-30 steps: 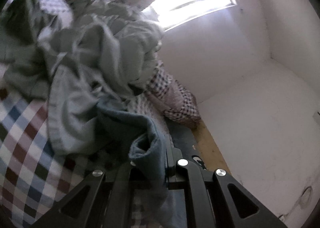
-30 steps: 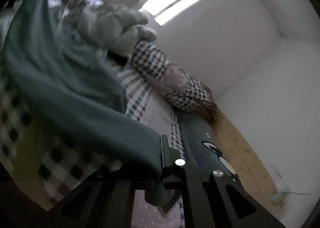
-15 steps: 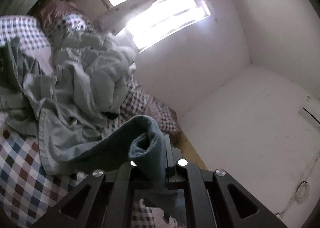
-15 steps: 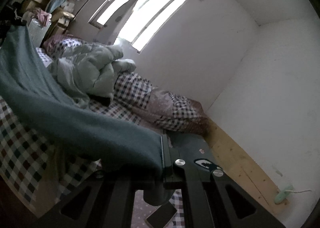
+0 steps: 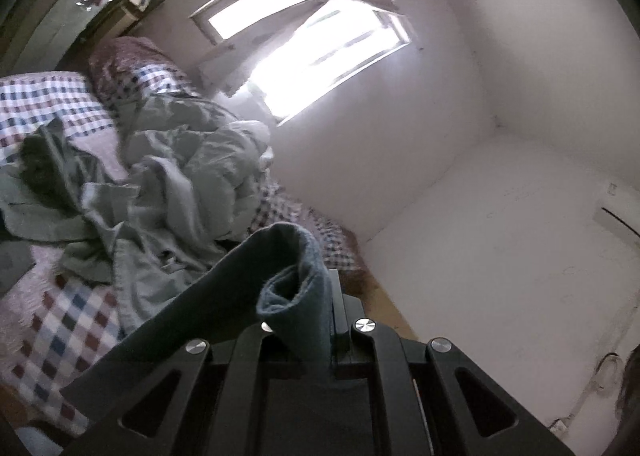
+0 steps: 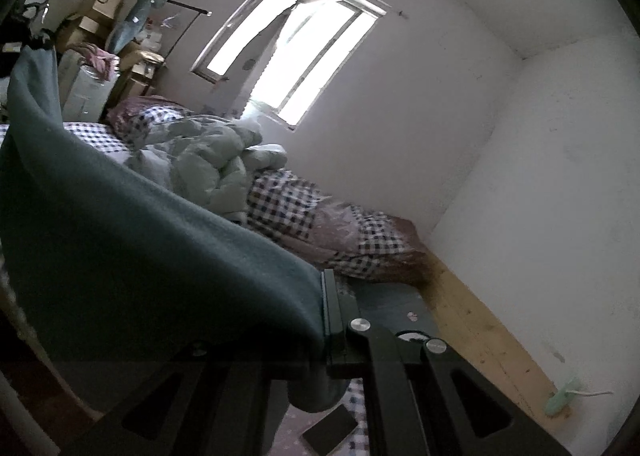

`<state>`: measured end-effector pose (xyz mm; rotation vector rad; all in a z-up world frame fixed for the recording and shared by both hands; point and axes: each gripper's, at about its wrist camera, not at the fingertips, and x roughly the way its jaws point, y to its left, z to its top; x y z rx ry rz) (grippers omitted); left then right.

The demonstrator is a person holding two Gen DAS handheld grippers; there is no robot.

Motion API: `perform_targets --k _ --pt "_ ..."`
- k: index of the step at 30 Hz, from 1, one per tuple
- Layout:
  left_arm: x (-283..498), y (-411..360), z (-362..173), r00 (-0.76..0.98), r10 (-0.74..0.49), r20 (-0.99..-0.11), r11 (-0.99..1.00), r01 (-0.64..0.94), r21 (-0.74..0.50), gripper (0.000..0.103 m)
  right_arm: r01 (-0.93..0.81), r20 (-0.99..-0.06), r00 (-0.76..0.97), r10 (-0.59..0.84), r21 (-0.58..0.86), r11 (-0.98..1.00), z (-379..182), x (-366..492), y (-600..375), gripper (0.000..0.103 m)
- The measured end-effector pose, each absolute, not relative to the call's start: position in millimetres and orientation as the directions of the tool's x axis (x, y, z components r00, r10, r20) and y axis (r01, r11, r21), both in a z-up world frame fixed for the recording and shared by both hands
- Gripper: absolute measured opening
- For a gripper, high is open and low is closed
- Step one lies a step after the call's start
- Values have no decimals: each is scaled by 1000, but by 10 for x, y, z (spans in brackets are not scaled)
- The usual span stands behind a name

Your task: Fold clothes

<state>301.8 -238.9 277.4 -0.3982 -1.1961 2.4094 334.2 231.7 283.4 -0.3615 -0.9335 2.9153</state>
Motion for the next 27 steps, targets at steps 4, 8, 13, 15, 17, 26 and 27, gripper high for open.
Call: perform_targets --k 4,8,13,15,17,26,27 --pt "2848 -2436 2458 -872 464 -157 -556 -149 -818 6 60 -256 -960 117 -590 -805 2673 3280 2248 2" --pt "2480 -2396 2017 -855 444 -269 -569 -37 -821 6 115 -345 -932 110 -571 -813 2340 2935 2243 2" --pt "1842 -2284 1500 -808 425 -408 -595 91 -799 6 196 -492 -865 100 -515 -835 1792 2191 2312 2" --pt "1576 -2261 1435 -794 415 -444 -611 119 -783 6 217 -547 -831 105 -492 -843 1591 1816 2347 2" --pt "1310 -2239 1371 -779 404 -479 -627 145 -765 6 230 -579 -807 119 -493 -839 1450 1525 2358 2" --pt "63 -2180 825 -640 387 -664 -689 277 -670 6 295 -744 -663 84 -363 -884 1113 370 2590 2" --pt "-50 -2157 732 -621 378 -687 -705 287 -648 7 303 -763 -642 81 -349 -887 1049 262 2606 2"
